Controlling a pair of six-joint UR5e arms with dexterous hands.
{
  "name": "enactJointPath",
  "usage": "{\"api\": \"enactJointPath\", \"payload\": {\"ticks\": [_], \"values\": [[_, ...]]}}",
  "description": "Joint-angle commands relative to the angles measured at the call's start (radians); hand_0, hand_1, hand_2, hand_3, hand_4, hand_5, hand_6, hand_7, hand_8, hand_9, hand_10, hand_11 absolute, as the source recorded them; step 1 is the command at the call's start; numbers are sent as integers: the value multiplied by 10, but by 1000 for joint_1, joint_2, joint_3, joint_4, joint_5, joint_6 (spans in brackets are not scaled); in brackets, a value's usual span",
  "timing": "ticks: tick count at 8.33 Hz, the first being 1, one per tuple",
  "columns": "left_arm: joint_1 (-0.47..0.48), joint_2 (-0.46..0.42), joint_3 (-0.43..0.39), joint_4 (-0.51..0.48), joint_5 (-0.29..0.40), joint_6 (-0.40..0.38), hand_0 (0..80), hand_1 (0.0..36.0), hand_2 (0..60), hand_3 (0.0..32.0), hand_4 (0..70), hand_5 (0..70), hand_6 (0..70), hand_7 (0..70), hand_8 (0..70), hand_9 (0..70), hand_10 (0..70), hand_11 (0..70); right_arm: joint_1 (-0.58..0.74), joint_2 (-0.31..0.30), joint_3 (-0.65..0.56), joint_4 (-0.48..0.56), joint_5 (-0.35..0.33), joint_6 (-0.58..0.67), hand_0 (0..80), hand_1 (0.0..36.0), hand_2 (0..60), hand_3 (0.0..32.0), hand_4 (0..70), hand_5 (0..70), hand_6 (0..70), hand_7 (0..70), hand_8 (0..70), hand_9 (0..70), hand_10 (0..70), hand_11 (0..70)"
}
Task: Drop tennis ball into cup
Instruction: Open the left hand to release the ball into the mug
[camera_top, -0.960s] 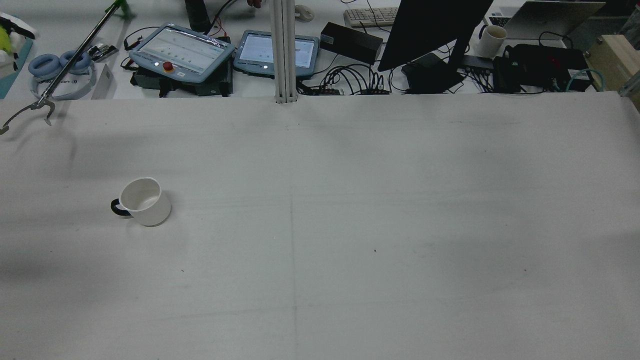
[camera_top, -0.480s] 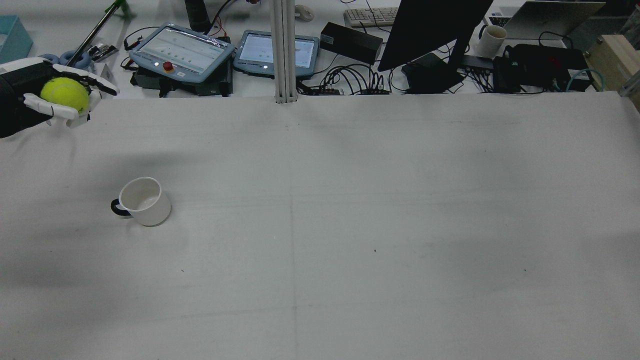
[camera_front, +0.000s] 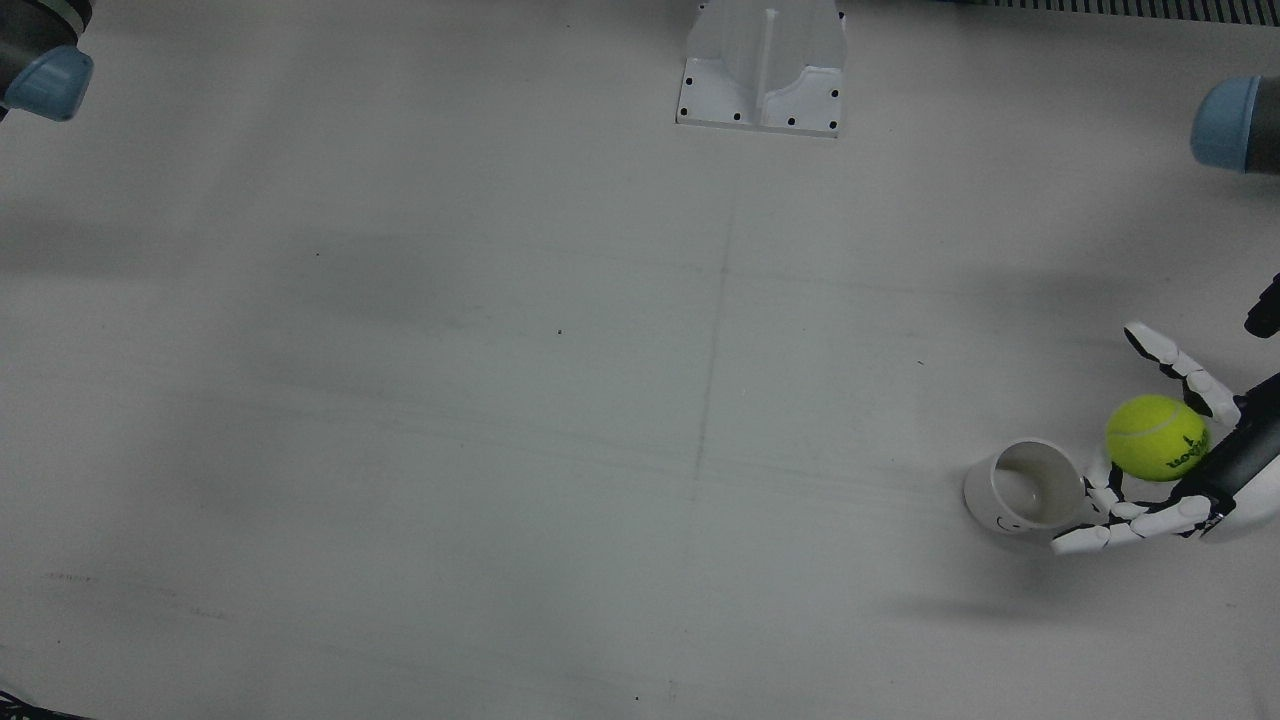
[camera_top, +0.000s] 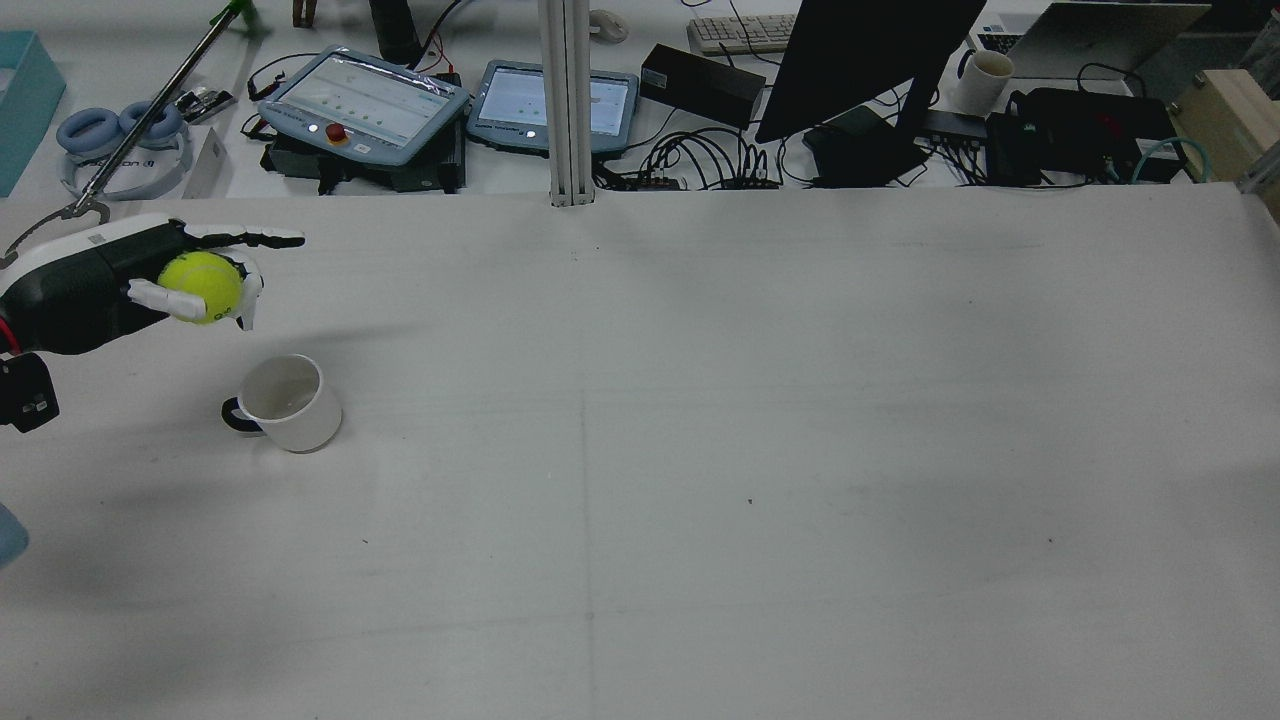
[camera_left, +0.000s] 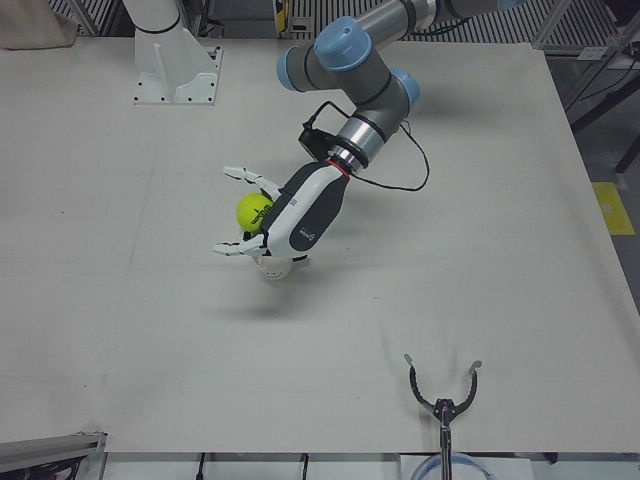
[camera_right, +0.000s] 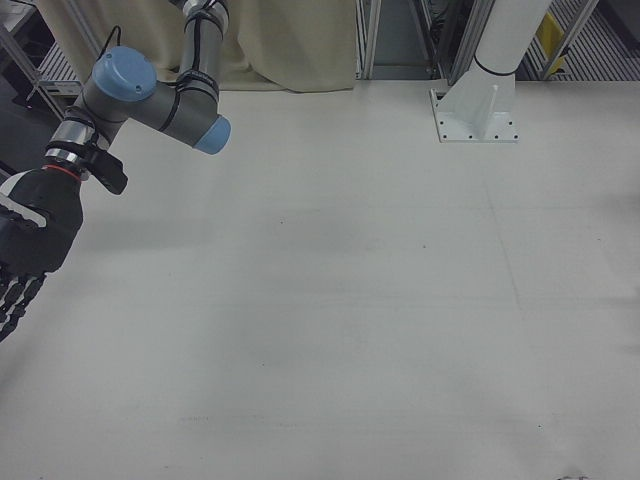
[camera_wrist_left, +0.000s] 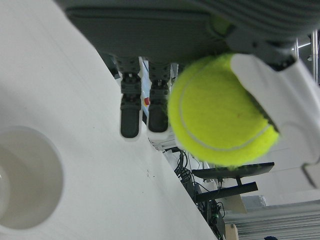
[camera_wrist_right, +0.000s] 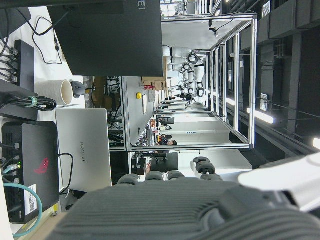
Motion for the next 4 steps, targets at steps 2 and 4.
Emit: {"api": "enactJointPath", "payload": {"ticks": [2, 4], "values": [[25, 38, 6, -77, -10, 1, 426, 97, 0, 0, 45, 1, 4, 124, 0, 10, 0, 0, 0, 0, 0, 0, 0, 0, 0, 0, 0, 0, 0, 0, 0, 0, 0, 0, 0, 0], [30, 38, 7, -82, -12, -1, 423, 103, 0, 0, 21, 1, 2, 101, 0, 6, 0, 0, 0, 0, 0, 0, 0, 0, 0, 0, 0, 0, 0, 0, 0, 0, 0, 0, 0, 0]]}}
